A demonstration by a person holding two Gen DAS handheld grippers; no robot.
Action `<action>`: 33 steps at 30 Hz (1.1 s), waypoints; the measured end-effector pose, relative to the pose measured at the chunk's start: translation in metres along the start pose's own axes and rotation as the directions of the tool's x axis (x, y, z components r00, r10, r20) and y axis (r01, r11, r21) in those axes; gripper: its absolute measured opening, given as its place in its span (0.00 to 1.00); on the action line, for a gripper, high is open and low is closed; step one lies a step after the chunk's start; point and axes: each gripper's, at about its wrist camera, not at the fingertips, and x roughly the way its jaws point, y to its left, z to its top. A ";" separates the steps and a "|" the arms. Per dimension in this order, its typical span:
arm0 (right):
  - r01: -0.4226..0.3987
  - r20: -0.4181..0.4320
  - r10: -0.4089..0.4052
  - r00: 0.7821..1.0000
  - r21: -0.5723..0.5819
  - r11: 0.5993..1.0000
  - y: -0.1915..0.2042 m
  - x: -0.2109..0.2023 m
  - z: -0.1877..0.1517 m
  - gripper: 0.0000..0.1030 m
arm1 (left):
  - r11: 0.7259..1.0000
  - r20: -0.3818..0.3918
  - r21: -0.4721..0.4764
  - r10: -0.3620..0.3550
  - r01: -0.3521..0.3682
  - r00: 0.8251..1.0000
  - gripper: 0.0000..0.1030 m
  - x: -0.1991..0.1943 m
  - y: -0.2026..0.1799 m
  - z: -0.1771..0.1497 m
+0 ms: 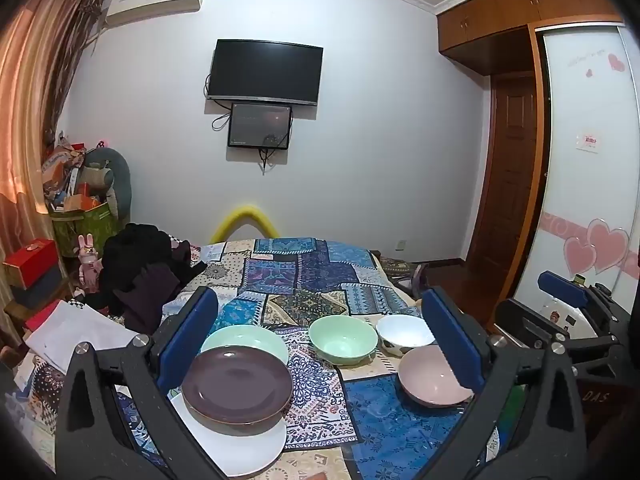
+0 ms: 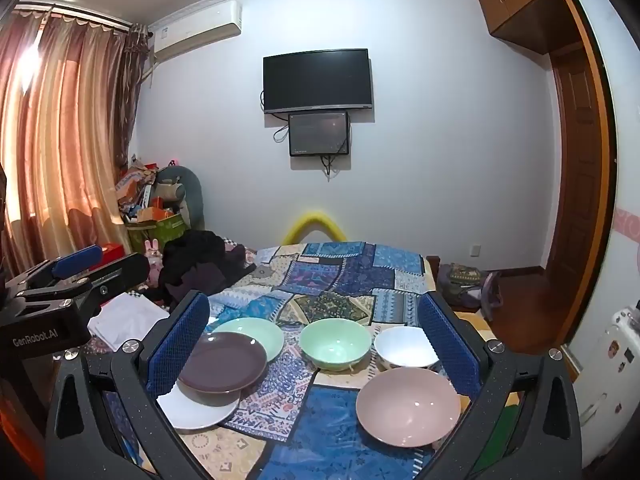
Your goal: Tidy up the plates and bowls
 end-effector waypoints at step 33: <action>0.003 0.015 -0.003 1.000 0.007 1.000 0.000 -0.008 0.009 1.00 | 1.000 -0.008 -0.014 -0.020 0.020 1.000 1.00 0.003 0.005 -0.002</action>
